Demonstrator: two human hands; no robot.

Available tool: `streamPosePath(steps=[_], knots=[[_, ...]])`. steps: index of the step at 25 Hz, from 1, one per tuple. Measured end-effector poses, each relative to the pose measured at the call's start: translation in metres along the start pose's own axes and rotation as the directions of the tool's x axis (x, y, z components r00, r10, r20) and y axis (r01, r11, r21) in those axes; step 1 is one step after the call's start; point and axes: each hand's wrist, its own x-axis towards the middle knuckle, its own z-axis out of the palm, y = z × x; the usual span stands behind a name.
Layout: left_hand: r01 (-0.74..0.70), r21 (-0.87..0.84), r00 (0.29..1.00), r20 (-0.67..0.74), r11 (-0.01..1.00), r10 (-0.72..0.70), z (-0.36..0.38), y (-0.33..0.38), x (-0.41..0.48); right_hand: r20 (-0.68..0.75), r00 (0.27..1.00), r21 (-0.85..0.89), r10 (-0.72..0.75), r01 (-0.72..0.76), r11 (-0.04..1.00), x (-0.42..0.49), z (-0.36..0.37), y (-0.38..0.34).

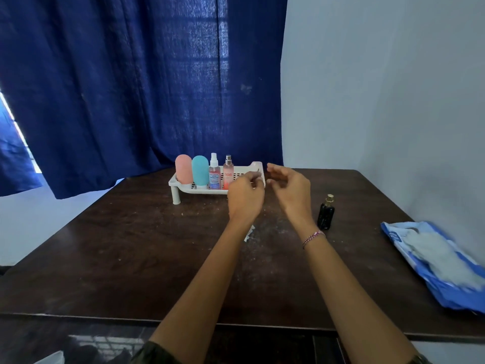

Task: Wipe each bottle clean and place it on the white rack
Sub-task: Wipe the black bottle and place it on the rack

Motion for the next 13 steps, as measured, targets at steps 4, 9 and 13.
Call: streamPosePath(steps=[4, 9, 13], knots=[[-0.040, -0.028, 0.997, 0.058, 0.999, 0.041, 0.027, 0.014, -0.020, -0.085, 0.996, -0.057, 0.023, -0.028, 0.998, -0.016, -0.039, 0.012], [-0.040, -0.056, 0.988, 0.150, 0.998, 0.048, 0.067, 0.021, -0.036, -0.225, 0.973, -0.127, 0.044, -0.074, 0.989, -0.023, -0.076, 0.037], [-0.022, -0.042, 0.961, 0.275, 0.999, 0.032, 0.099, 0.016, -0.041, -0.350, 0.931, -0.175, 0.106, -0.176, 0.969, -0.029, -0.090, 0.076]])
